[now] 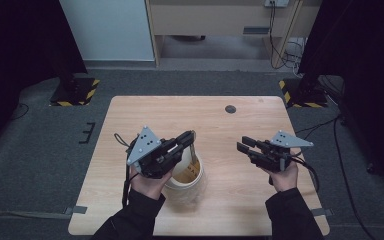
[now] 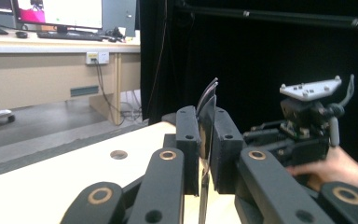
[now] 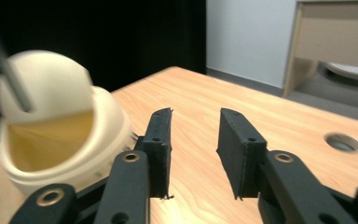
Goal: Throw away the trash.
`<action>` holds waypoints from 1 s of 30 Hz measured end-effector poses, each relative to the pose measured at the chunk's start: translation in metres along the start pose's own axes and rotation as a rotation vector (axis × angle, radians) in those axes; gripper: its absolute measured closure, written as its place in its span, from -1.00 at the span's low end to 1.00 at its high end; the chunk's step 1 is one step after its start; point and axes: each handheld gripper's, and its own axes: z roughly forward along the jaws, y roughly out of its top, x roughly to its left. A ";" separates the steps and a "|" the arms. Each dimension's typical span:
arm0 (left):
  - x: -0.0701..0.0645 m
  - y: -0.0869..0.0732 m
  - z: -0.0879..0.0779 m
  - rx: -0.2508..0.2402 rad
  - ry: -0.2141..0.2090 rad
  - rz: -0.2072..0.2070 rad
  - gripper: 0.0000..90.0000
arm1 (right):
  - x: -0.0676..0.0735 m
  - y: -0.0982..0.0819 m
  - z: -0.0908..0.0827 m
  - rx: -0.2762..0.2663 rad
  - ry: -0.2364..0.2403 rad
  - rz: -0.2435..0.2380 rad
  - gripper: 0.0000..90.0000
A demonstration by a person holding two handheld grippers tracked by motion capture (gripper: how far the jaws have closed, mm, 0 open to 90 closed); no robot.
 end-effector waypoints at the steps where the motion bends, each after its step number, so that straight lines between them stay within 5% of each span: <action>1: 0.000 -0.002 -0.001 0.006 0.001 0.007 0.85 | -0.003 -0.002 -0.001 0.004 -0.008 0.007 0.36; 19: 0.003 -0.044 0.008 0.101 -0.035 0.030 0.69 | -0.014 -0.015 0.001 0.037 -0.059 0.007 0.15; 24: 0.003 -0.042 -0.004 0.058 -0.032 0.042 0.52 | -0.017 -0.016 -0.001 0.039 -0.068 0.010 0.11; 30: 0.021 -0.039 -0.033 0.025 0.033 0.032 0.34 | -0.022 -0.020 -0.003 0.053 -0.099 0.013 0.02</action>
